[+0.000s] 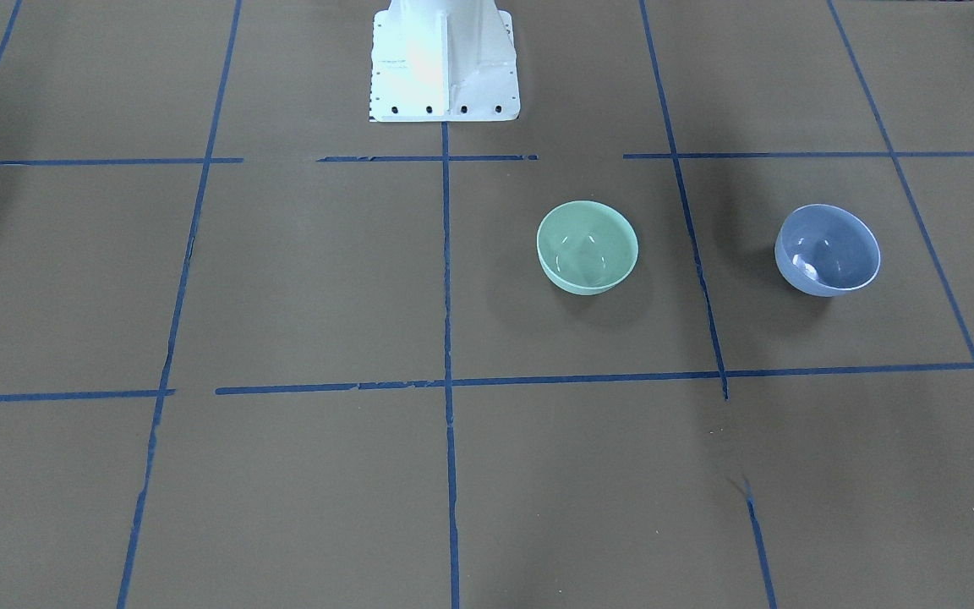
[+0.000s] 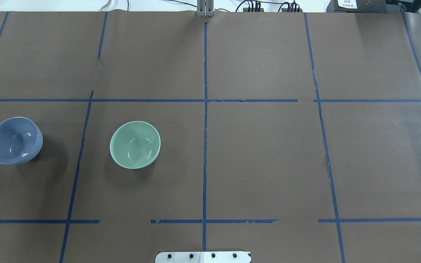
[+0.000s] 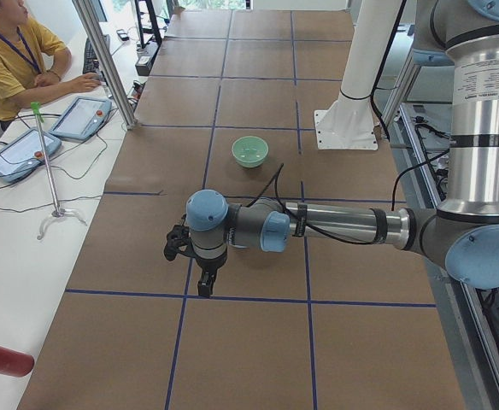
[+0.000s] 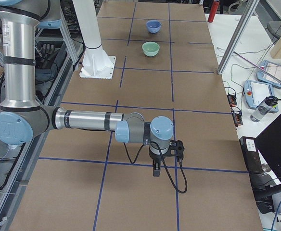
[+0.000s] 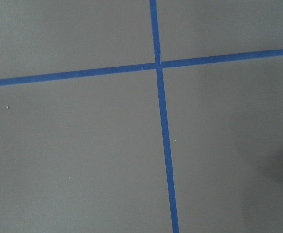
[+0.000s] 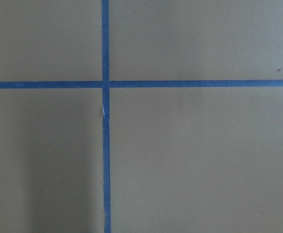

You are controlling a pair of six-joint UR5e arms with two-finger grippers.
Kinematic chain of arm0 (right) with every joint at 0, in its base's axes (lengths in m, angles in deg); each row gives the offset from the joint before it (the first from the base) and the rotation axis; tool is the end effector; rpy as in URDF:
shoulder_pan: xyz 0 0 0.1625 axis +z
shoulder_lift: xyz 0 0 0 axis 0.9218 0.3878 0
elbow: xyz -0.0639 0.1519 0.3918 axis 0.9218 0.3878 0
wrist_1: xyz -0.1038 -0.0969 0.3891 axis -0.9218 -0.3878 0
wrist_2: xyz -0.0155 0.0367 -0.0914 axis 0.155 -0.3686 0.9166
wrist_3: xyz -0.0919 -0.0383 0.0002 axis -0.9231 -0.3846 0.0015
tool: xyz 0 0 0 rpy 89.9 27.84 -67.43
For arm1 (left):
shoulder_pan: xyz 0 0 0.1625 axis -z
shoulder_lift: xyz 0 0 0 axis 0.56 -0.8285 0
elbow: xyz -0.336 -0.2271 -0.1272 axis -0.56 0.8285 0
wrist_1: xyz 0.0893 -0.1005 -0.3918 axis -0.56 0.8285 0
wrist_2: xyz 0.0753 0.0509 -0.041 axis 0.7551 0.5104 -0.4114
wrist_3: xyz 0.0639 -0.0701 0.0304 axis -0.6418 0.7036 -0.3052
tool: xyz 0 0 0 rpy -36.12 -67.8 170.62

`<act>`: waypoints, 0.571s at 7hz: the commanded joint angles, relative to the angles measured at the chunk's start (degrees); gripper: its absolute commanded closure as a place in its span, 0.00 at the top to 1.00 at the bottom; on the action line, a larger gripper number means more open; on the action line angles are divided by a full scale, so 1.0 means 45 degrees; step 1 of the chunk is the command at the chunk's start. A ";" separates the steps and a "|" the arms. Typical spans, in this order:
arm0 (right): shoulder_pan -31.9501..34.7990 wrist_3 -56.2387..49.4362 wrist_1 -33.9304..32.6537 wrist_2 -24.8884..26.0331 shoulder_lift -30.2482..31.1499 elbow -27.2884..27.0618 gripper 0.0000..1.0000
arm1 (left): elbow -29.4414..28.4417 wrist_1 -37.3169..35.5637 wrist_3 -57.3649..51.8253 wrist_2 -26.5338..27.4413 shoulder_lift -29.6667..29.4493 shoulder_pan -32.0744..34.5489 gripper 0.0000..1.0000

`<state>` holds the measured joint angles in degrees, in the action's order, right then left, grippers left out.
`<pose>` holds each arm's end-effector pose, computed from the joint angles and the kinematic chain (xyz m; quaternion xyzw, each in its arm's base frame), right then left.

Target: Stack blue bowl on green bowl

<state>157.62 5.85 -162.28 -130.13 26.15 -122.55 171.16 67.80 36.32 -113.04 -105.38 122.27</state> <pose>0.0724 -0.4672 0.6671 0.0010 -0.3449 0.0148 0.9385 -0.0507 -0.4876 0.6178 0.0734 0.3616 0.0645 0.9272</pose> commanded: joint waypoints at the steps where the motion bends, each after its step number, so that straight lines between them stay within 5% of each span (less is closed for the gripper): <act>1: 0.0000 0.0000 0.0014 0.0000 0.0000 0.0000 1.00 | -0.0196 0.0071 -0.0002 0.0307 -0.0120 0.0064 1.00; 4: 0.0000 0.0000 0.0014 0.0000 0.0000 0.0000 1.00 | -0.0627 0.0051 -0.0042 0.0366 -0.0041 -0.0033 1.00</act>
<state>157.62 5.85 -162.22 -130.12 26.15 -122.55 168.65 68.04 36.18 -111.54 -105.65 122.34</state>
